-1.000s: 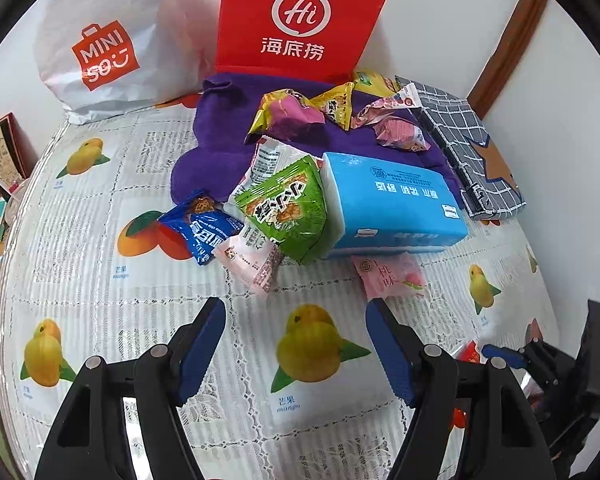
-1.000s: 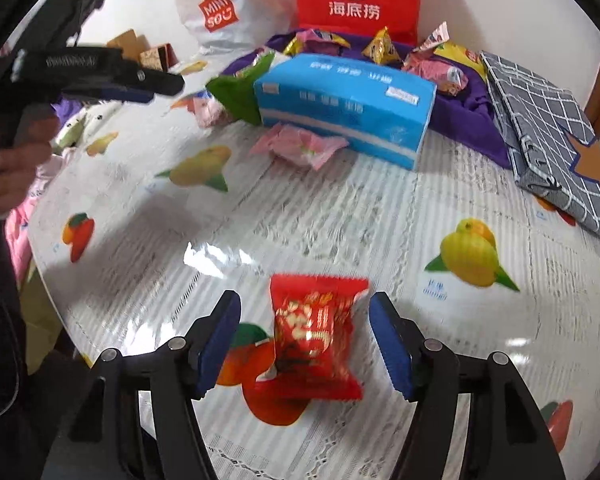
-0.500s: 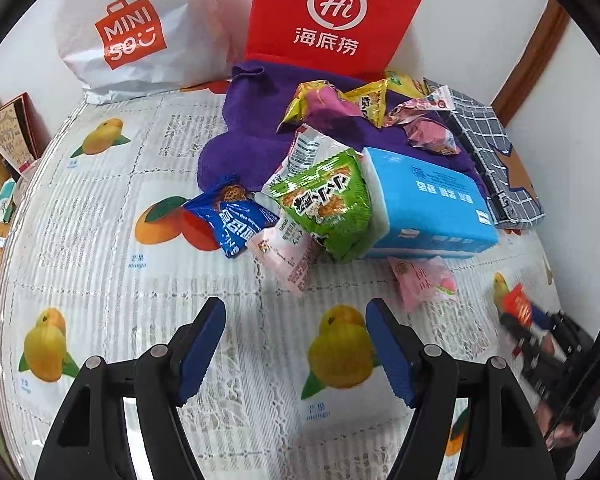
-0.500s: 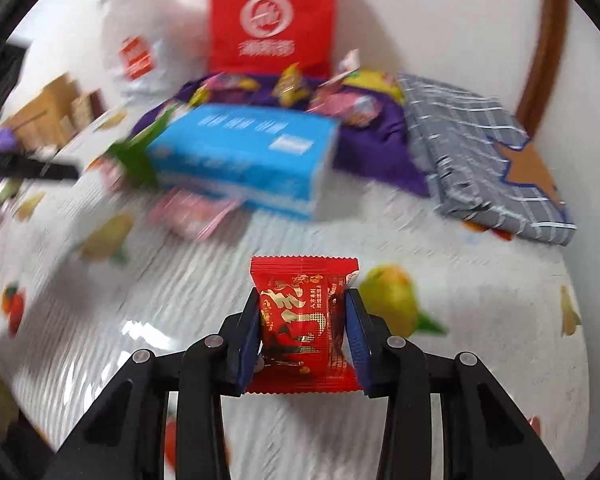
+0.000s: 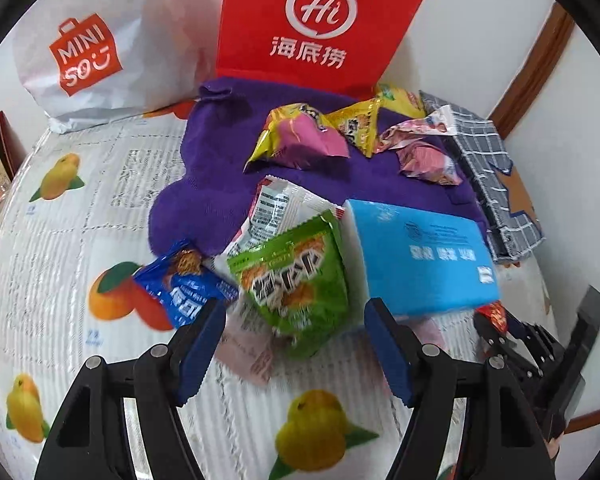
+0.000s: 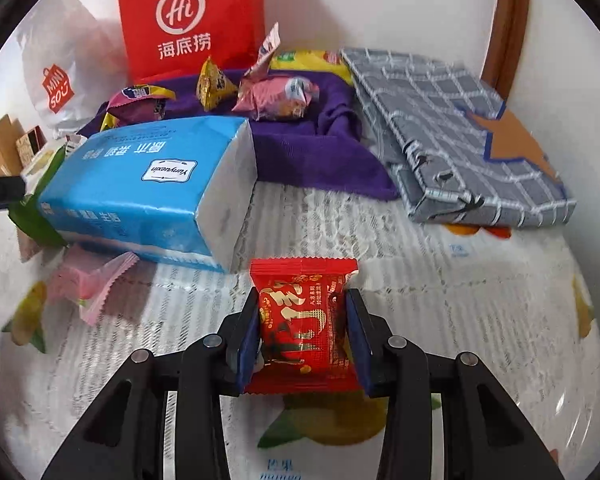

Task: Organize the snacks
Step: 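Grasp the green chip bag with the left tool while the right holds the red packet, then carry the red packet and green chip bag over the purple towel with both tools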

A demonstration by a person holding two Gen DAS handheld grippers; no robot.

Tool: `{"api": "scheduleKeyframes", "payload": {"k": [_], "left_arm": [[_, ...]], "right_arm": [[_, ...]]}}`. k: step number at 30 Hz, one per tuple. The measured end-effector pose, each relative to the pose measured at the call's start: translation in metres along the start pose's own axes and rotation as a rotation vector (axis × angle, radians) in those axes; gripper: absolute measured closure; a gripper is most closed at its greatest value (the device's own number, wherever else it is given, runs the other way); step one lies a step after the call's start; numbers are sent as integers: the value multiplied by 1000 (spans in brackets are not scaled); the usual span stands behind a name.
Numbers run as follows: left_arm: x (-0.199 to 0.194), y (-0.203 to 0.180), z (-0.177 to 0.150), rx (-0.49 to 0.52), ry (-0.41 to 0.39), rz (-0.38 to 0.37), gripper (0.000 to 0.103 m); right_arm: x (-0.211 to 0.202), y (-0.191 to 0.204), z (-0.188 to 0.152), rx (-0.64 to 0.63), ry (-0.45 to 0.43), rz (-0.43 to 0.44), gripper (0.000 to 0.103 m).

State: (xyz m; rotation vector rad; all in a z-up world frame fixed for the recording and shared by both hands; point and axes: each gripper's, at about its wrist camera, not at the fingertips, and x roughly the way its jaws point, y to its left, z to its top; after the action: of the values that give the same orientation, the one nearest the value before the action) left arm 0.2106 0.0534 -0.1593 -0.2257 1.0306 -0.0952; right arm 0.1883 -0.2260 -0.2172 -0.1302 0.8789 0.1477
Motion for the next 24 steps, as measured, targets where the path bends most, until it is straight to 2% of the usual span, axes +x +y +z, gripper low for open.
{"api": "scheduleKeyframes", "payload": {"k": [3,7,11,16,24], "left_arm": [[15,3,7,-31,29,-22,34],[32,0,11,-30,55,10,35],[42,5,12,-62,64,-10,36],[37,3,11,-42,61,-20,55],[10,13,-1,-39,45,-32,59]], "right_arm": [[0,-1,1,1,-4,4,63],[1,-8,2,32,3,35,63],[1,-8,3,30,3,33,62],[2,-8,3,34,3,38,62],[0,-14,1,62,2,63,62]]}}
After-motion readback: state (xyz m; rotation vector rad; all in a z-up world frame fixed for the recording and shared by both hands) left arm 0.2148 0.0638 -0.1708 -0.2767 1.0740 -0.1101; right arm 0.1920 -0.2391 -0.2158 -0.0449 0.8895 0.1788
